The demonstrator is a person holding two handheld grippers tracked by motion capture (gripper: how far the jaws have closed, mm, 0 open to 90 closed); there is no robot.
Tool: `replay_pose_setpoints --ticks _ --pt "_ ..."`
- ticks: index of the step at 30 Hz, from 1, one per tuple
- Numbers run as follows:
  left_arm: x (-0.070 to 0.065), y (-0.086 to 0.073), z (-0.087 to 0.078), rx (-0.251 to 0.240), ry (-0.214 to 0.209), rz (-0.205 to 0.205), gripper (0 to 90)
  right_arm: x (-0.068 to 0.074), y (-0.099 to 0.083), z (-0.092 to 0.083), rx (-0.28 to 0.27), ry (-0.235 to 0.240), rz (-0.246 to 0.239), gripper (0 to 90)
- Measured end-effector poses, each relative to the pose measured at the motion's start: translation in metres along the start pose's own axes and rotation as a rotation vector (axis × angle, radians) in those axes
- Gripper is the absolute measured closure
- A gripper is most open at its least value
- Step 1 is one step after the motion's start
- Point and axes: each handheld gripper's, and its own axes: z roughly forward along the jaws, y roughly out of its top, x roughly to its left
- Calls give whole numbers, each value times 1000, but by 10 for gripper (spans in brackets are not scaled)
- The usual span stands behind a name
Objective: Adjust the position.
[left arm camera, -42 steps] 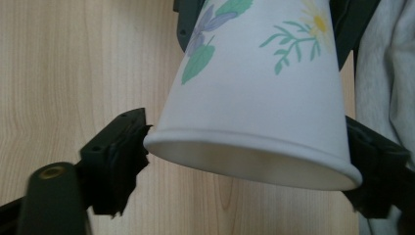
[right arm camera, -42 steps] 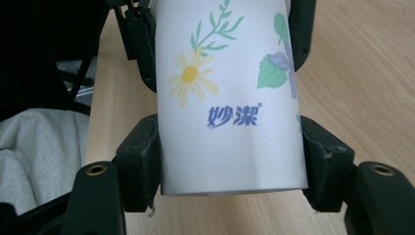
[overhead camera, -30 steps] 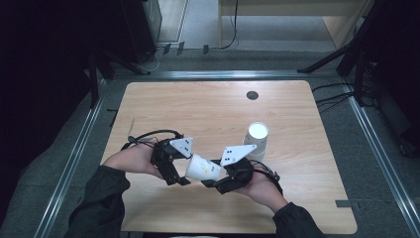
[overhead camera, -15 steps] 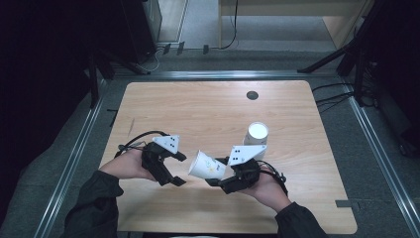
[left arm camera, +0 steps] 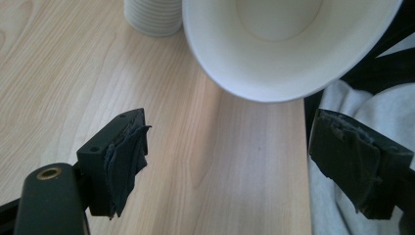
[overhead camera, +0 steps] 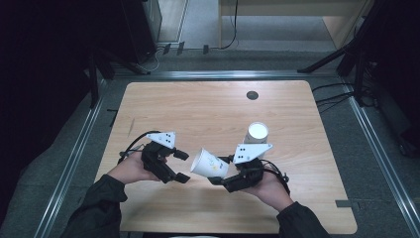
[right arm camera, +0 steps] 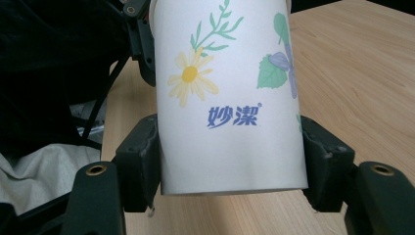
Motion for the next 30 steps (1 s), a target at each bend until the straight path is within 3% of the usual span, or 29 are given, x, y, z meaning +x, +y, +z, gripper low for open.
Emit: replay_pose_setpoints --ticks 4,12,20,30 --pt "1 3 0 -33 -12 12 147 0 0 0 -7 7 8 346" --pt "-1 8 5 -51 -32 33 146 -1 -1 3 -14 24 9 346" --pt "-2 13 7 -86 -74 29 149 0 -2 8 -6 40 9 347" --pt "-4 17 10 -123 -94 33 163 -1 -2 11 -20 58 21 346"
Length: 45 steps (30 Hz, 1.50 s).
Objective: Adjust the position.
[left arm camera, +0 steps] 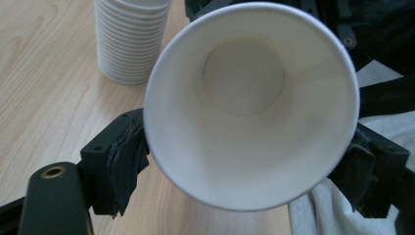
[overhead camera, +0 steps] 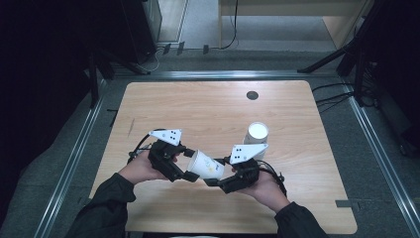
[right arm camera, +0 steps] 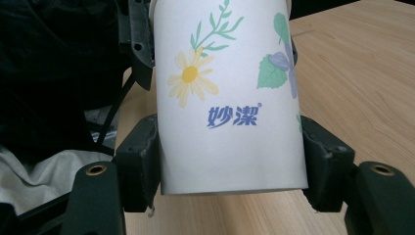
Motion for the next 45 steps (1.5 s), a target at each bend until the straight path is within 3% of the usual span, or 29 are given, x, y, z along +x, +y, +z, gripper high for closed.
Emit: replay_pose_setpoints --ticks 2,7,34,45 --pt "-1 0 -1 -14 -2 1 208 0 0 0 -3 -2 3 347" --pt "0 1 -1 -29 -5 -5 211 0 0 0 -12 0 6 347" --pt "-3 -1 -2 -30 11 16 250 0 0 0 -4 3 10 332" --pt "-5 1 -12 -32 38 16 251 0 1 -1 9 -28 12 282"
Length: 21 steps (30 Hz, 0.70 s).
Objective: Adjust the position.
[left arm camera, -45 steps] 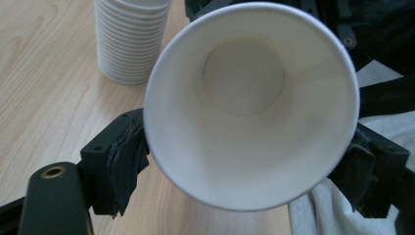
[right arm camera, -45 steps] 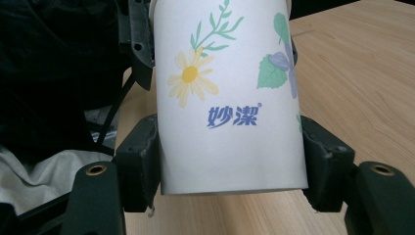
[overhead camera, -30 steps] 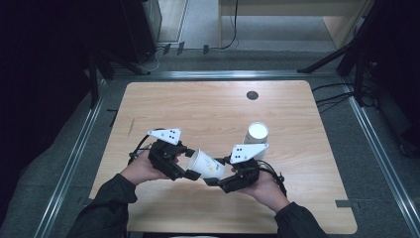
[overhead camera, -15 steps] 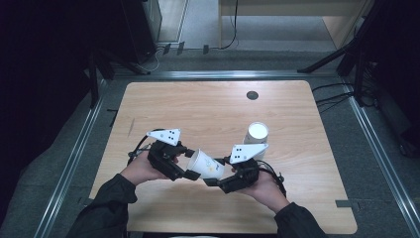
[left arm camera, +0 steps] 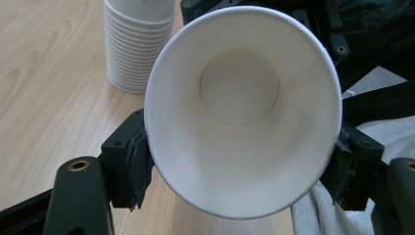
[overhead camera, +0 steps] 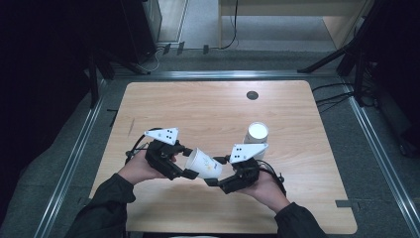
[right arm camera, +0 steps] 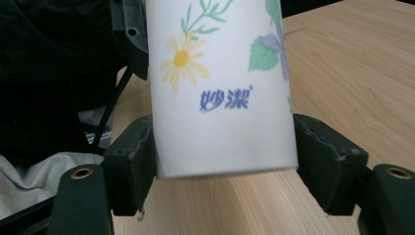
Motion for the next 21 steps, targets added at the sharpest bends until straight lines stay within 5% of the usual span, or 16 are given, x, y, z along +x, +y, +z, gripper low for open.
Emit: replay_pose_setpoints --ticks 9,15,21 --pt "4 -1 -25 -14 64 -40 251 -1 -1 -9 27 -12 8 272" --pt "7 -1 -36 44 149 -48 251 1 -2 -19 50 -46 12 276" --pt "11 -3 -42 72 188 -77 251 3 -5 -26 61 -62 35 285"
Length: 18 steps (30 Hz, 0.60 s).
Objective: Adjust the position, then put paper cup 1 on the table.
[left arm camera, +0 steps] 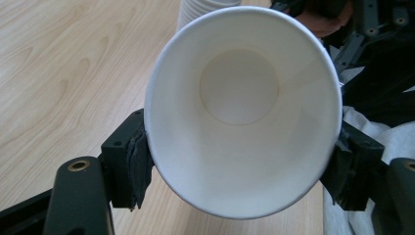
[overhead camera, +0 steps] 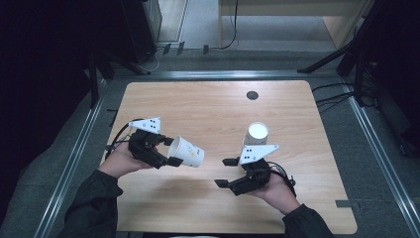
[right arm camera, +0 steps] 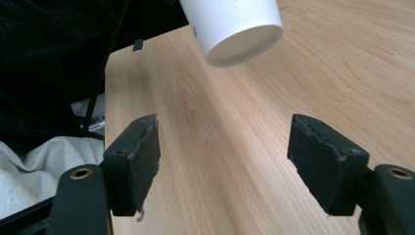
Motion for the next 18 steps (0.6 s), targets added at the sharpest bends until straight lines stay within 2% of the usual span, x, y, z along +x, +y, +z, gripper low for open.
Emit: replay_pose_setpoints --ticks 8,9,10,13,18 --pt "8 -2 -7 18 30 -28 250 4 -5 0 34 -11 6 299" --pt "11 -2 -6 38 44 -33 250 4 -6 1 47 -4 32 300" --pt "11 -2 -6 38 44 -33 250 4 -6 1 47 -4 32 300" --pt "17 -1 -4 80 70 -37 250 4 -6 2 48 -2 32 301" --pt "29 -1 -8 98 100 -56 250 4 -7 4 66 -1 29 301"
